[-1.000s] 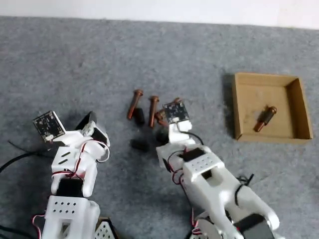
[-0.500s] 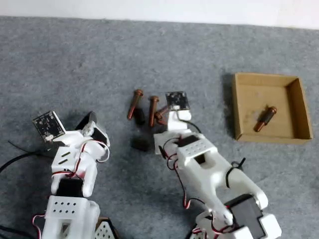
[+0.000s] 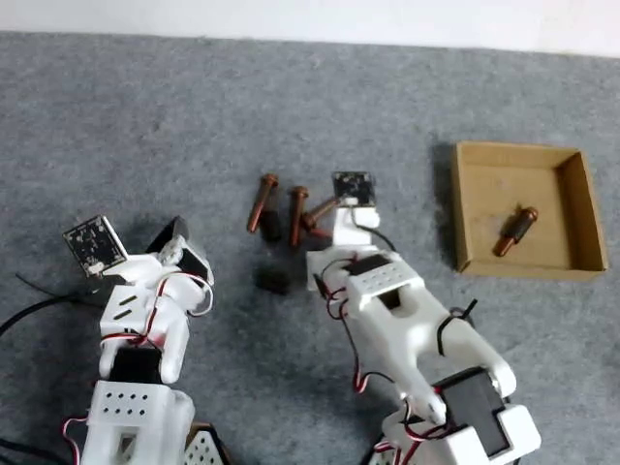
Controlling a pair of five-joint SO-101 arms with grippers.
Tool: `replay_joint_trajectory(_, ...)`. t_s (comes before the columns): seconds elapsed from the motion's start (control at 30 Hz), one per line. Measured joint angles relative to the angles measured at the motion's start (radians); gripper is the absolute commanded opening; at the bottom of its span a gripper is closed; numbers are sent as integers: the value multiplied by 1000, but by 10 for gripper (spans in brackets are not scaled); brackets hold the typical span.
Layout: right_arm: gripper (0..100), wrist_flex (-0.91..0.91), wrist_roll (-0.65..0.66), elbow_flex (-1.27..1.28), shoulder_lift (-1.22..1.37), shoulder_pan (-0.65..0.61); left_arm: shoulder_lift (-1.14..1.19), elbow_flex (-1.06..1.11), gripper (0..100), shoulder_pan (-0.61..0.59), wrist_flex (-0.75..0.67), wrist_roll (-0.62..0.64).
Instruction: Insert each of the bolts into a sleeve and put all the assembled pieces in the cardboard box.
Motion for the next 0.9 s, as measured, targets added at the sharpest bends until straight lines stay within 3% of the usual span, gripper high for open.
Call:
replay_joint_trajectory(0.43, 5, 0, 0, 0, 3, 43, 0, 0, 11, 0, 0, 0)
replay_joint_trajectory(0.63, 5, 44, 52, 3, -117, 43, 0, 0, 11, 0, 0, 0)
replay_joint_trajectory(0.9, 62, 46, 64, 37, -186, 44, 0, 0, 11, 0, 0, 0)
